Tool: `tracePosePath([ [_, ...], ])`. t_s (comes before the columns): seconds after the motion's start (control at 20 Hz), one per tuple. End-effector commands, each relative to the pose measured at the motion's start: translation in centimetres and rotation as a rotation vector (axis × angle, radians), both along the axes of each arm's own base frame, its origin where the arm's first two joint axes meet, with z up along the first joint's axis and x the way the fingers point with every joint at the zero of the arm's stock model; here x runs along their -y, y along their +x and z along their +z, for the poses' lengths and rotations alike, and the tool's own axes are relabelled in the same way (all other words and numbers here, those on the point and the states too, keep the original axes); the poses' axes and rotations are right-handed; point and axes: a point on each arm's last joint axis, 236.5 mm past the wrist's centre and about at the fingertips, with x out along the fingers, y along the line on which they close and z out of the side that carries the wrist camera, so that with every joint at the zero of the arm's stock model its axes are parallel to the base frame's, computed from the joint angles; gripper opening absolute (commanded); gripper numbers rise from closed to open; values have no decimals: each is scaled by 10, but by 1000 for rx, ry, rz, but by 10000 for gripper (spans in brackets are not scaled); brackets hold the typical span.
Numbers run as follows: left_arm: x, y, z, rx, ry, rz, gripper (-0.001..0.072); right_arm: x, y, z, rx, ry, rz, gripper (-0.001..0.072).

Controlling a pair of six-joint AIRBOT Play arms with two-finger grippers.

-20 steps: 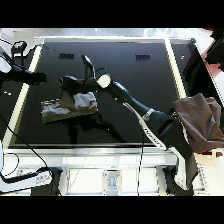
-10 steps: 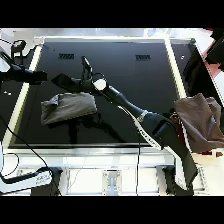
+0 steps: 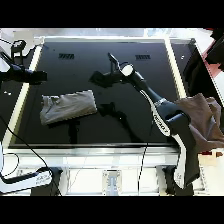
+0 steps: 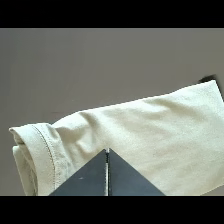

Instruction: Fold the shirts.

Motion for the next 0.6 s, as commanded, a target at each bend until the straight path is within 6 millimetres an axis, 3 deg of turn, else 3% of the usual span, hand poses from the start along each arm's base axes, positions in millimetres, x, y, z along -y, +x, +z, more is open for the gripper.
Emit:
tracePosePath([
  [0.0,0,0,0,0,0,0,9,26,-9,-58,-132,-100,11,490],
  [0.15,0,0,0,0,0,0,9,6,-27,-96,-239,-79,20,490],
  [0.25,0,0,0,0,0,0,9,-17,-37,-104,-292,-11,17,489],
  [0.3,0,0,0,0,0,0,9,-27,-39,-106,-303,14,11,453],
  [0.35,0,0,0,0,0,0,9,-35,-41,-104,-309,35,14,372],
  [0.55,0,0,0,0,0,0,8,-64,-47,-90,-265,73,44,319],
])
